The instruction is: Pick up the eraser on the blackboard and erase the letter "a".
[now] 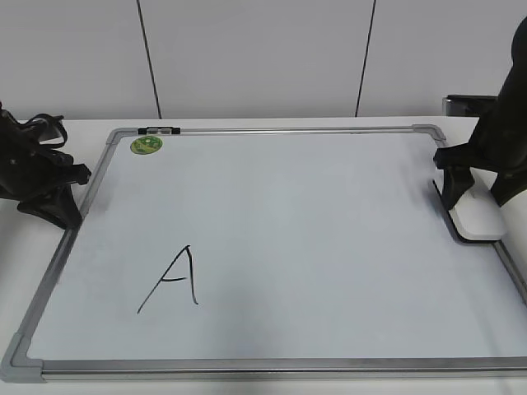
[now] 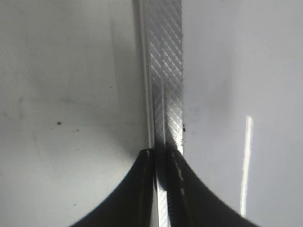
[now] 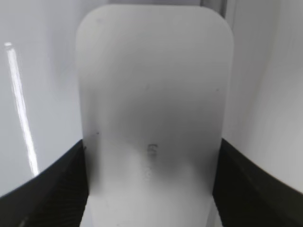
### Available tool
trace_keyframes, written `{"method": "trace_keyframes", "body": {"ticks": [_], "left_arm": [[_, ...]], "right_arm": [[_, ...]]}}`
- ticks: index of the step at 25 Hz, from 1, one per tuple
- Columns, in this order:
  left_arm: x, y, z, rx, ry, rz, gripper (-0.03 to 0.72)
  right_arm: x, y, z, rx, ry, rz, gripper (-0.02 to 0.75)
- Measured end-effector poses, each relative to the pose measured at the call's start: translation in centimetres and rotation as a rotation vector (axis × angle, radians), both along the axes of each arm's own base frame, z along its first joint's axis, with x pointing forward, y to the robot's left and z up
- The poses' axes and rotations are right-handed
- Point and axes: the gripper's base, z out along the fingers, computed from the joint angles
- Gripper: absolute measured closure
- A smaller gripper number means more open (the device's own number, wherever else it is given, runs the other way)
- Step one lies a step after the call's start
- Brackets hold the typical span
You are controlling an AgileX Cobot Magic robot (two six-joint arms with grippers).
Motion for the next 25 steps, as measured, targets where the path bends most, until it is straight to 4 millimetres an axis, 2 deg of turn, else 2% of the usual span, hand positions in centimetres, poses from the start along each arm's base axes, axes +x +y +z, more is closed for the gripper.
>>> {"method": "trace_keyframes", "body": {"ticks": [6, 10, 15, 21, 25], "left_arm": [[0.0, 0.0, 0.0, 0.0, 0.0, 0.0, 0.645], [0.0, 0.0, 0.0, 0.0, 0.0, 0.0, 0.645], [0.0, 0.0, 0.0, 0.0, 0.0, 0.0, 0.644], [0.0, 0.0, 0.0, 0.002, 0.0, -0.001, 0.616], [0.0, 0.1, 0.0, 0.007, 0.0, -0.006, 0.508]], "right_arm": [[-0.1, 0.0, -1.1, 0.002, 0.047, 0.002, 0.197], [0.0, 0.0, -1.1, 0.002, 0.045, 0.002, 0.193], [0.0, 0.0, -1.0, 0.004, 0.044, 0.001, 0.118], [0.8, -0.1, 1.2, -0.003, 0.034, 0.01, 0.102], [1.6, -0.1, 2.7, -0.01, -0.024, 0.011, 0.104]]}}
